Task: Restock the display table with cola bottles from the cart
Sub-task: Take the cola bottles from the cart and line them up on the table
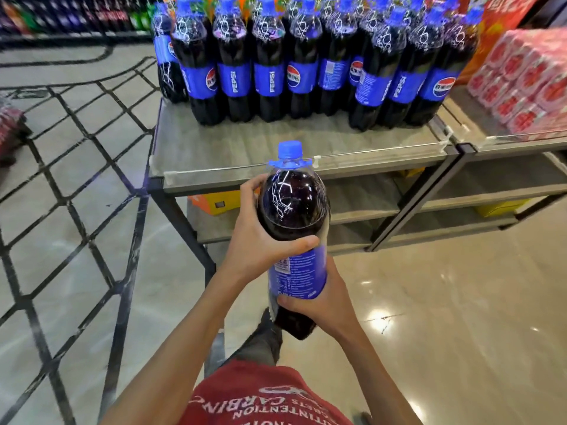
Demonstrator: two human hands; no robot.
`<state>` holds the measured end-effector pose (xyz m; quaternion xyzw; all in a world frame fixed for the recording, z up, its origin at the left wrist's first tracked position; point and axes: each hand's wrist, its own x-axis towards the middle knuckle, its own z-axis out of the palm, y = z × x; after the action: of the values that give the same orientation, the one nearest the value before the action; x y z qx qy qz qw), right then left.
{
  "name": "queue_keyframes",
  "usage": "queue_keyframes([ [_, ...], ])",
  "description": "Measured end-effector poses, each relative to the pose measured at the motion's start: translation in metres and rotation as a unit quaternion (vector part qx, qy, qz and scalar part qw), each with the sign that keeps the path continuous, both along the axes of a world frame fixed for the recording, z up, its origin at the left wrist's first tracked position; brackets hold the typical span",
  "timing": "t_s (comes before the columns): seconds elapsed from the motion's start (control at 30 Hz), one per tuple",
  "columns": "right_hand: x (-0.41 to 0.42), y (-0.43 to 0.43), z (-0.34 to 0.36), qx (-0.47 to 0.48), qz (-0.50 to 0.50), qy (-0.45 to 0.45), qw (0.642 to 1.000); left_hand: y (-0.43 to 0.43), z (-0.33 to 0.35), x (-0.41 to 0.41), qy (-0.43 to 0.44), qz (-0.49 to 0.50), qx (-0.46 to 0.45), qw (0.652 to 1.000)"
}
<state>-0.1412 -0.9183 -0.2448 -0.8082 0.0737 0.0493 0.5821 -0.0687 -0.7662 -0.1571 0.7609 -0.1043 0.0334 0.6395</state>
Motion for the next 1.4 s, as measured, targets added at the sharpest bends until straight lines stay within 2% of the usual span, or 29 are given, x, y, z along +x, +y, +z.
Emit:
queue_keyframes([
  [0.3, 0.117, -0.022, 0.002, 0.01, -0.028, 0.001, 1.0, -0.024, -0.003, 0.125, 0.012, -0.039, -0.021, 0.999],
  [0.63, 0.248, -0.036, 0.01, 0.002, -0.054, -0.023, 0.998, -0.045, 0.001, 0.265, -0.017, -0.066, -0.026, 0.997],
  [1.27, 0.386, -0.091, 0.006, -0.006, -0.098, -0.025, 0.995, -0.102, 0.001, 0.41, 0.008, -0.084, 0.001, 0.996],
  [1.4, 0.412, -0.107, 0.01, -0.005, -0.1, -0.038, 0.994, -0.117, 0.008, 0.435, -0.018, -0.089, 0.015, 0.996],
])
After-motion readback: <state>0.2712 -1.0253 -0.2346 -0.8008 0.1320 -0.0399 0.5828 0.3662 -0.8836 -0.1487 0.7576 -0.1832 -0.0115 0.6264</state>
